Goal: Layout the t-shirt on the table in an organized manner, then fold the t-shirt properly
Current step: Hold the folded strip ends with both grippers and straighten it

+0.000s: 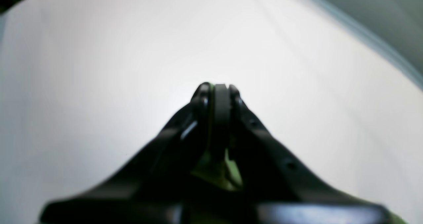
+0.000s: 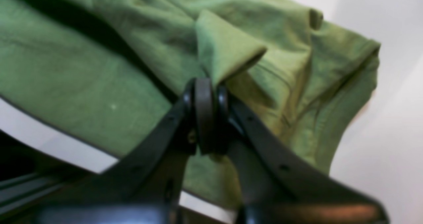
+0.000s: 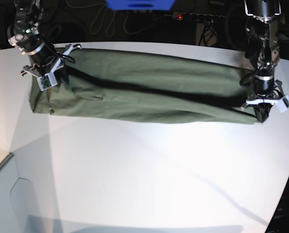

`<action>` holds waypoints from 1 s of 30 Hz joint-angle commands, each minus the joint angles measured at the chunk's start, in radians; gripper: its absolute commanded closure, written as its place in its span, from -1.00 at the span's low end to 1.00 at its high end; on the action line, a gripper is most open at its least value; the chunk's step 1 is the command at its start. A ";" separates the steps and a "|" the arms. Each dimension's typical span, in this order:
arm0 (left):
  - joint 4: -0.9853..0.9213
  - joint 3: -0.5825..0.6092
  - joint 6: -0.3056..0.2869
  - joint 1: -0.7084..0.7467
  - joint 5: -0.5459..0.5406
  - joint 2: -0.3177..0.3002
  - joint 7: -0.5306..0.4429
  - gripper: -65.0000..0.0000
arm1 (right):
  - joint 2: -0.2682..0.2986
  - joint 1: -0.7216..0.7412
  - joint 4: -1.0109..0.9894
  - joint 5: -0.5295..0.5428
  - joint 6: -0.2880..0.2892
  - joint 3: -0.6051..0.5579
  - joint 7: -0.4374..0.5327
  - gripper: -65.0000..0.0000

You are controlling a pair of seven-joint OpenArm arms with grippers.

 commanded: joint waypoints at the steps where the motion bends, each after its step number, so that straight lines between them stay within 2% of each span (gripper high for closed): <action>1: 0.007 -0.004 -0.006 0.000 -0.003 -0.013 -0.029 1.00 | 0.008 0.000 0.016 0.015 0.013 0.003 0.022 1.00; 5: 0.008 -0.002 -0.006 0.017 0.004 -0.012 -0.028 0.99 | 0.008 0.000 0.016 0.015 0.013 0.003 0.022 1.00; 7: 0.010 -0.002 -0.006 0.027 -0.001 -0.012 -0.026 0.87 | 0.008 0.000 0.016 0.015 0.013 0.003 0.022 1.00; 13: 0.045 -0.008 -0.005 0.093 -0.006 -0.012 -0.028 -0.10 | 0.008 0.001 0.016 0.016 0.013 0.001 0.022 1.00; 15: 0.083 -0.010 -0.005 0.130 -0.006 -0.015 -0.031 -0.25 | 0.008 0.001 0.016 0.016 0.013 0.001 0.022 1.00; 21: 0.177 -0.011 -0.005 0.161 -0.006 -0.020 -0.033 -0.13 | 0.008 0.001 0.016 0.018 0.013 0.001 0.022 1.00; 27: 0.119 -0.010 -0.005 0.098 0.005 -0.021 -0.022 -0.09 | 0.008 0.011 0.016 0.018 0.013 0.001 0.022 1.00; 30: 0.097 -0.011 -0.005 0.096 -0.004 -0.023 0.043 -0.09 | 0.008 0.017 0.016 0.015 0.013 0.001 0.019 1.00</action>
